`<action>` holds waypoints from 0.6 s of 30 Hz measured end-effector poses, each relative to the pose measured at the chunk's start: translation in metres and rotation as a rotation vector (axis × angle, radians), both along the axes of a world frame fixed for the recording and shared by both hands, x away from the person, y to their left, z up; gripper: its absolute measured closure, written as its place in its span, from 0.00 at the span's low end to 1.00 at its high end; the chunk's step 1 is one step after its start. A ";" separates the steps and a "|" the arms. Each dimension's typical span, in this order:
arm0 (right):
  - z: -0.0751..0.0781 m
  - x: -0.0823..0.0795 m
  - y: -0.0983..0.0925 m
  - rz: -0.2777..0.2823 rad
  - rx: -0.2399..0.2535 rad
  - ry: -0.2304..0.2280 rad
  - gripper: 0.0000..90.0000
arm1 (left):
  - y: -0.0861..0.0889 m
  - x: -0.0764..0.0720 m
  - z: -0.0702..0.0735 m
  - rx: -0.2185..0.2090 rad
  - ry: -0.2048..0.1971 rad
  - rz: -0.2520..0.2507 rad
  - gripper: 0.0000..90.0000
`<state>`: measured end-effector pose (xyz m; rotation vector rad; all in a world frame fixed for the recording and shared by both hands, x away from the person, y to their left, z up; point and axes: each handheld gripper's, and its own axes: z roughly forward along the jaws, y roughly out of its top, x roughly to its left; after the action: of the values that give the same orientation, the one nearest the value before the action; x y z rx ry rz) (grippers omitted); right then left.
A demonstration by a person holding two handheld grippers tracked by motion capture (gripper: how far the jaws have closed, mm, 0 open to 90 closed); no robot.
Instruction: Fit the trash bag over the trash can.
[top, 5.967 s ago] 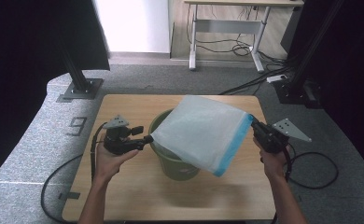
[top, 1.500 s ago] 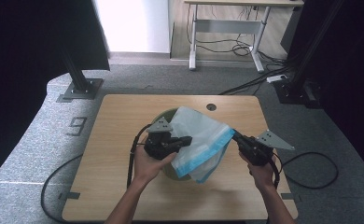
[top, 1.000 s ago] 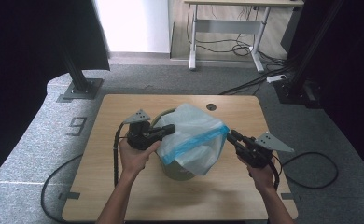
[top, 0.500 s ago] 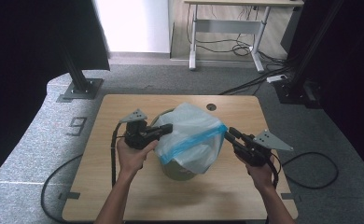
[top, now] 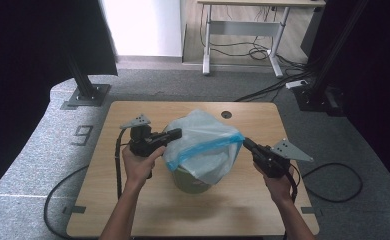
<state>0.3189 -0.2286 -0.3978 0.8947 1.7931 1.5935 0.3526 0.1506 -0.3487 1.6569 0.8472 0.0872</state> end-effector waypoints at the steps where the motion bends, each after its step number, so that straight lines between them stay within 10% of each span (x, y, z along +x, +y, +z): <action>1: -0.001 0.000 -0.001 0.005 -0.003 0.004 0.99 | 0.000 0.000 0.000 0.000 0.000 0.001 1.00; 18: -0.003 -0.026 -0.005 0.050 0.035 -0.022 0.79 | -0.004 0.000 0.000 -0.018 0.008 -0.016 1.00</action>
<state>0.2934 -0.2334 -0.4008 0.8512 1.7904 1.6645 0.3529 0.1465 -0.3490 1.6485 0.8385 0.0612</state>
